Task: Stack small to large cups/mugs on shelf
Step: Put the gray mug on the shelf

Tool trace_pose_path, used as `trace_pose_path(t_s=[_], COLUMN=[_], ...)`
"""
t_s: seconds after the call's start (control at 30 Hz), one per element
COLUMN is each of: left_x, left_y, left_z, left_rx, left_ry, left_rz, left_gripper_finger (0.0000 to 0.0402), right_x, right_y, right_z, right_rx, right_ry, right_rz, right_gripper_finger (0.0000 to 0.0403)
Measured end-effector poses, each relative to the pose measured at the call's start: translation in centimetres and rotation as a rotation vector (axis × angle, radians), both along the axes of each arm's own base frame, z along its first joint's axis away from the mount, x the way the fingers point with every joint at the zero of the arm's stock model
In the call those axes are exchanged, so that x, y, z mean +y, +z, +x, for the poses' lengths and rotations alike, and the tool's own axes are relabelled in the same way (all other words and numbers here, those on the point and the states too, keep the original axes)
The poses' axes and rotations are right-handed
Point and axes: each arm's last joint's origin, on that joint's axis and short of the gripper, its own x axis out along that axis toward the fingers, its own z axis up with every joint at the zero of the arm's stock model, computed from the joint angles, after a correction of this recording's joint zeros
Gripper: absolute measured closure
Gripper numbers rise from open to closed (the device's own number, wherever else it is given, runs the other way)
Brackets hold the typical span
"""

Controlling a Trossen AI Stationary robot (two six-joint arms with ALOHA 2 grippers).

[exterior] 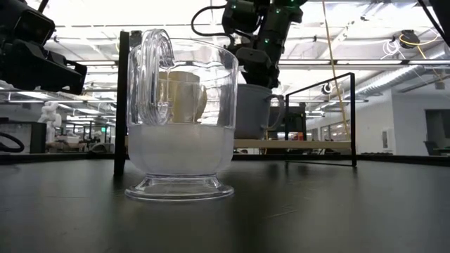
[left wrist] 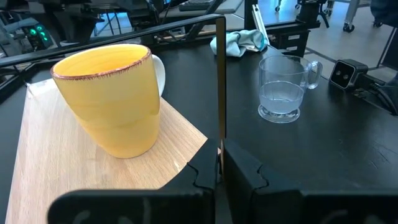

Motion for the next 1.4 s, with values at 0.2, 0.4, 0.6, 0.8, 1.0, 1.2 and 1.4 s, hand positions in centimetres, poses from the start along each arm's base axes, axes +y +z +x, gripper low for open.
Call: trace_pose_path(t_s=[0.2,0.4,0.6,0.8,1.0,1.2,1.4], left_x=[0.0,0.0,0.0,0.0,0.0,0.0,0.0], left_y=[0.0,0.04,0.03,0.04,0.05,0.06,0.02], left_z=[0.0,0.01,0.01,0.01,0.02,0.02,0.01], left_rx=[0.0,-0.005,-0.005,-0.009,-0.012,-0.012,-0.007], left_ry=[0.0,0.0,0.001,-0.002,-0.004,-0.003,-0.003], left_rz=[0.0,-0.002,-0.001,0.01,0.017,0.016,0.015], left_gripper_finger=[0.0376,0.0376,0.0376,0.0376,0.0376,0.0376,0.0376], right_x=[-0.07,-0.66,-0.93,-0.86,-0.85,-0.8,-0.83], right_y=[-0.15,-0.59,-0.71,-0.75,-0.8,-0.44,-0.39], right_z=[-0.13,-0.25,-0.43,-0.5,-0.52,-0.15,0.01], right_rx=[0.018,0.044,0.063,0.069,0.073,0.05,0.034], right_ry=[-0.007,-0.04,-0.059,-0.061,-0.063,-0.044,-0.04], right_rz=[0.006,0.024,0.034,0.058,0.063,0.055,0.05], right_gripper_finger=[0.0399,0.0399,0.0399,0.0399,0.0398,0.0386,0.0376])
